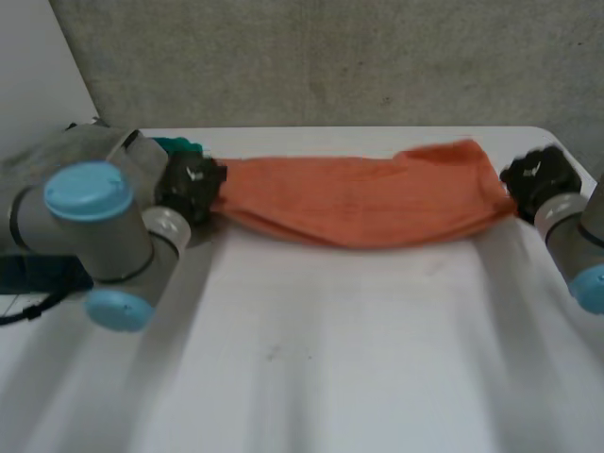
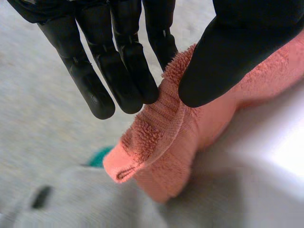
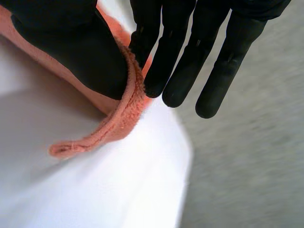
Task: Fold the laundry.
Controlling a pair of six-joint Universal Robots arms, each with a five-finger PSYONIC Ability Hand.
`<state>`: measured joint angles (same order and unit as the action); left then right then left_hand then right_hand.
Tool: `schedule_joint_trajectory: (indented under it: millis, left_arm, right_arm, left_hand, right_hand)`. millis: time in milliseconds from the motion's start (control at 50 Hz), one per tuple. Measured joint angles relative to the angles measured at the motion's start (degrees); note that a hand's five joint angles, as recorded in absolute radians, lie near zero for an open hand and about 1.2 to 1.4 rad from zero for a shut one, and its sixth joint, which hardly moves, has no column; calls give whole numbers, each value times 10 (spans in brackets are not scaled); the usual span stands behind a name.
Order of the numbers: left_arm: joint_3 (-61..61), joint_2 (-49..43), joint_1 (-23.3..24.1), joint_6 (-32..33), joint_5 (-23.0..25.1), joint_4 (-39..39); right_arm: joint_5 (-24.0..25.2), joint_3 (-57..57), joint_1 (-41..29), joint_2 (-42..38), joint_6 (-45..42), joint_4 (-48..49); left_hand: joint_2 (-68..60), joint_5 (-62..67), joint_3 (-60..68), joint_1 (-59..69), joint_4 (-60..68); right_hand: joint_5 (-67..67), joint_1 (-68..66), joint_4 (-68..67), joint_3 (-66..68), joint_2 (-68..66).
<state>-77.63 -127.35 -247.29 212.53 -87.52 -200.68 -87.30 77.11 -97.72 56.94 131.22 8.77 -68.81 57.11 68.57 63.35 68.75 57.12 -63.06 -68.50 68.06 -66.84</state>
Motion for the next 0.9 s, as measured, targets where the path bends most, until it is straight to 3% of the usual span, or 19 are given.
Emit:
schedule_joint_trajectory:
  millis: [120,220,320,480,680,900]
  left_arm:
    - [-122,84,4,47,-5,68]
    - [-244,201,10,122,-25,174]
    - [-300,267,25,159,-47,254]
    - [-259,238,46,153,-59,272]
    - [-76,78,46,76,-72,171]
    - [34,-9,46,77,-104,77]
  right_arm:
    - [-1,53,20,49,-16,-157]
    - [2,122,82,131,-74,-329]
    - [8,171,129,179,-136,-386]
    - [14,168,131,166,-148,-303]
    - [13,67,65,44,-77,-131]
    - [19,21,53,-7,-74,23]
  left_hand:
    - [0,0,0,0,0]
    - [0,0,0,0,0]
    - [0,0,0,0,0]
    - [0,0,0,0,0]
    - [0,3,0,0,0]
    - [0,3,0,0,0]
  right_hand:
    - [0,0,0,0,0]
    - [0,0,0,0,0]
    - [0,0,0,0,0]
    - [0,0,0,0,0]
    - [0,0,0,0,0]
    - [0,0,0,0,0]
